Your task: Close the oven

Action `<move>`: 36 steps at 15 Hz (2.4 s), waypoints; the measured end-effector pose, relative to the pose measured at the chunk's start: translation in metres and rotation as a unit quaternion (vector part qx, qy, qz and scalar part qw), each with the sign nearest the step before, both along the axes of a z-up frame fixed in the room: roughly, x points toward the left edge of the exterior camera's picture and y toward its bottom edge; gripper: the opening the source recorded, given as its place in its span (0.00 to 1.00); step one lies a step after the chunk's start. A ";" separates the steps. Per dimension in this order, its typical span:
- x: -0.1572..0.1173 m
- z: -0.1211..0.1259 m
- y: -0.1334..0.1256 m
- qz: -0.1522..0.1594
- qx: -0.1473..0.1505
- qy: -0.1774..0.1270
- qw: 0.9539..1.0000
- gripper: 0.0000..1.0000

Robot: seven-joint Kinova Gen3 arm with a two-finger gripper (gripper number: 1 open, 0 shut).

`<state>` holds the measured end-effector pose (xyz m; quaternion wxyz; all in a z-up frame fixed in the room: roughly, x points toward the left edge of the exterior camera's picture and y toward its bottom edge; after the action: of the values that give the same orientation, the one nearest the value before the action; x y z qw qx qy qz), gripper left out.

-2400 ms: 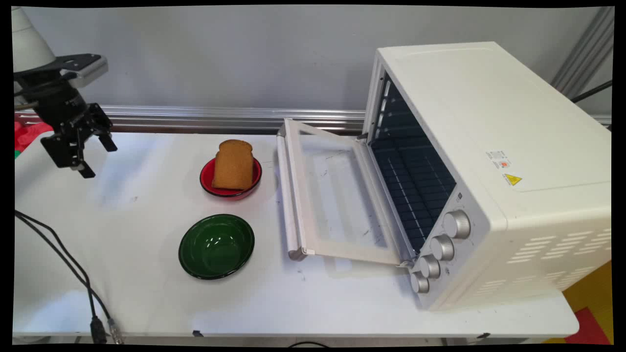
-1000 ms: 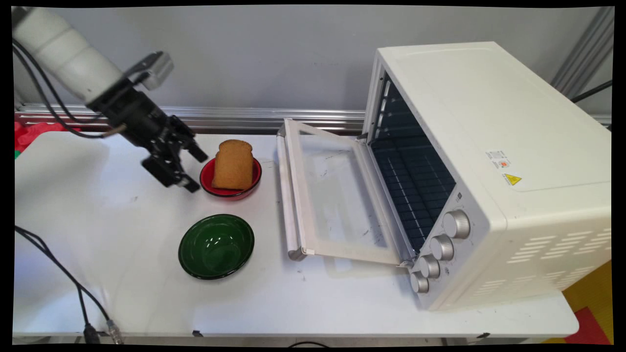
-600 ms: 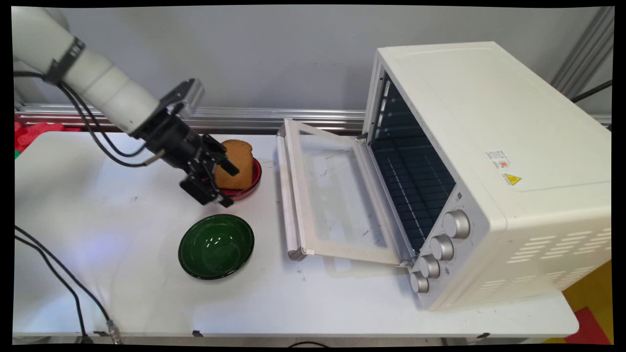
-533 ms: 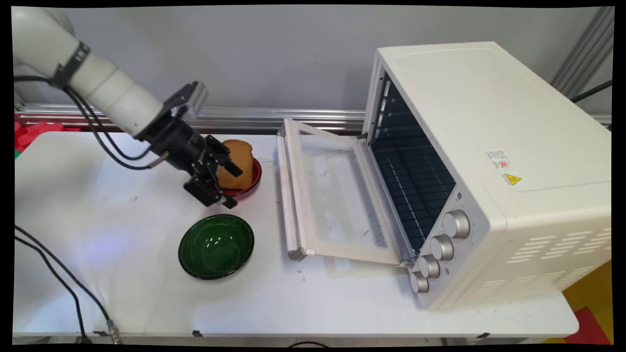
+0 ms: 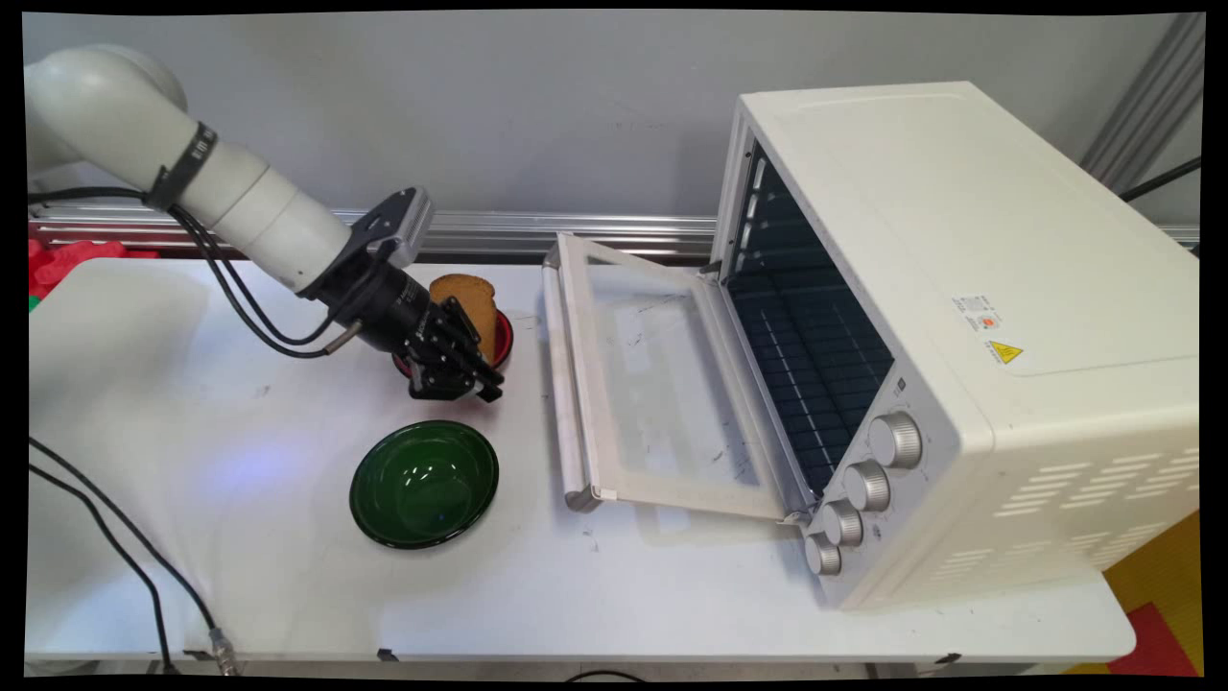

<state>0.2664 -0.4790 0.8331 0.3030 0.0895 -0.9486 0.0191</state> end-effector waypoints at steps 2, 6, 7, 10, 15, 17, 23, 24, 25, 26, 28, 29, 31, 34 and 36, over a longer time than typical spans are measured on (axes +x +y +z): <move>-0.002 -0.006 0.000 -0.001 0.000 0.002 1.000 0.00; -0.012 -0.023 -0.001 -0.004 0.002 0.010 1.000 0.00; -0.014 -0.029 -0.001 -0.005 0.002 0.012 1.000 0.00; -0.029 -0.051 -0.006 0.001 0.002 0.025 1.000 0.00; -0.046 -0.069 -0.018 0.028 0.018 0.054 0.998 0.00; -0.049 -0.067 -0.022 0.034 0.021 0.064 0.997 0.00; -0.063 -0.041 -0.029 0.048 0.038 0.101 0.993 0.00; -0.065 -0.036 -0.030 0.048 0.040 0.107 0.992 0.00; -0.067 -0.031 -0.031 0.048 0.041 0.111 0.992 0.00; -0.070 -0.024 -0.031 0.048 0.043 0.117 0.991 0.00; -0.074 -0.015 -0.031 0.047 0.046 0.124 0.990 0.00; -0.077 -0.010 -0.030 0.046 0.048 0.129 0.989 0.00; -0.086 0.001 -0.029 0.046 0.051 0.141 0.988 0.00; -0.099 0.014 -0.027 0.045 0.053 0.156 0.985 0.00; -0.107 0.020 -0.026 0.043 0.053 0.164 0.984 0.00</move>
<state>0.1594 -0.5052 0.8527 0.4481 0.1482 -0.8810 -0.0332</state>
